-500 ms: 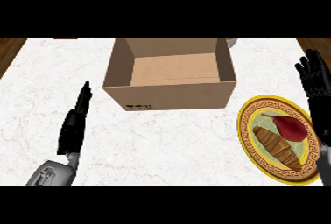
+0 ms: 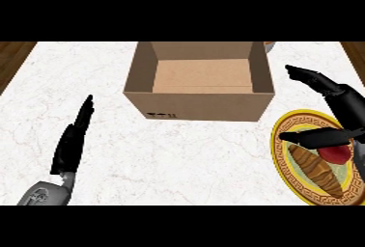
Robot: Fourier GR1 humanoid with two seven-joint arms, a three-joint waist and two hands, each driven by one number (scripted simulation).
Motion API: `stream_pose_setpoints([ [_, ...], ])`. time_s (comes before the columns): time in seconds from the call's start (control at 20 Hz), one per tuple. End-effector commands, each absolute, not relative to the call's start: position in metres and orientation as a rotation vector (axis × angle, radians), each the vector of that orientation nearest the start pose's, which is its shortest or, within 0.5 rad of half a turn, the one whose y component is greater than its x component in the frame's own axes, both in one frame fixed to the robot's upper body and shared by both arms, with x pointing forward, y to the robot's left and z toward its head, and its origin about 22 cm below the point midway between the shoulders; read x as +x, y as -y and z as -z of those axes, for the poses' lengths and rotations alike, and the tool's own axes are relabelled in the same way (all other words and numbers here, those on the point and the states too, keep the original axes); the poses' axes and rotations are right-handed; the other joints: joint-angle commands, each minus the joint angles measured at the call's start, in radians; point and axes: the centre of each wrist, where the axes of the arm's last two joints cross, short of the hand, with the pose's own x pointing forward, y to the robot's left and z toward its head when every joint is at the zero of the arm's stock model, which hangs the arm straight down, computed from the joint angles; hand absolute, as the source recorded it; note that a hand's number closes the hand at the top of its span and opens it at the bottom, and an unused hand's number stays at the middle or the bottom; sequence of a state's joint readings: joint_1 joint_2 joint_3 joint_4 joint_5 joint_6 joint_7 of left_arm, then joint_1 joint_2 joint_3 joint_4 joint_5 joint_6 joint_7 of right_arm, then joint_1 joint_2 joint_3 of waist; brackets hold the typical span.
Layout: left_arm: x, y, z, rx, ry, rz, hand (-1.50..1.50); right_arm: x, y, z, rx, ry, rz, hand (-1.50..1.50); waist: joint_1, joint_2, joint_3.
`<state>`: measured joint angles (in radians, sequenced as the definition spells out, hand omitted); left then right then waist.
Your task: Pick the pear from the plate and place it in the cardboard box
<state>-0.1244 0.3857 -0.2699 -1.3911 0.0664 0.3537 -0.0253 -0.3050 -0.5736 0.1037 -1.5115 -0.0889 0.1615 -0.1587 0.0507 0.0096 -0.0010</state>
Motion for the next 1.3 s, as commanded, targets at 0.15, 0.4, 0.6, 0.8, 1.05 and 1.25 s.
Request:
stream_pose_setpoints([
  [0.15,0.249,-0.286,-0.014,0.352,1.468,0.226,0.0,0.324,0.371,-0.045,-0.001,1.838,-0.559,-1.5,-0.012,-0.002,0.004],
  [0.4,0.25,-0.28,-0.001,0.359,1.476,0.22,0.0,0.338,0.391,-0.101,-0.148,1.726,-1.056,-1.5,-0.015,0.0,0.002],
  [0.6,0.247,-0.29,-0.009,0.37,1.474,0.241,0.0,0.342,0.401,-0.144,-0.307,1.588,-1.357,-1.5,-0.01,-0.003,0.001],
  [0.8,0.25,-0.28,-0.02,0.355,1.473,0.237,0.0,0.342,0.403,-0.176,-0.375,1.292,-1.618,-1.5,-0.007,-0.006,0.001],
  [1.05,0.245,-0.284,-0.018,0.36,1.459,0.24,0.0,0.344,0.375,-0.157,-0.363,1.068,-1.832,-1.5,-0.023,-0.007,0.001],
  [1.25,0.246,-0.268,-0.01,0.376,1.452,0.202,0.0,0.336,0.355,-0.136,-0.341,0.98,-1.891,-1.5,-0.046,-0.011,0.001],
])
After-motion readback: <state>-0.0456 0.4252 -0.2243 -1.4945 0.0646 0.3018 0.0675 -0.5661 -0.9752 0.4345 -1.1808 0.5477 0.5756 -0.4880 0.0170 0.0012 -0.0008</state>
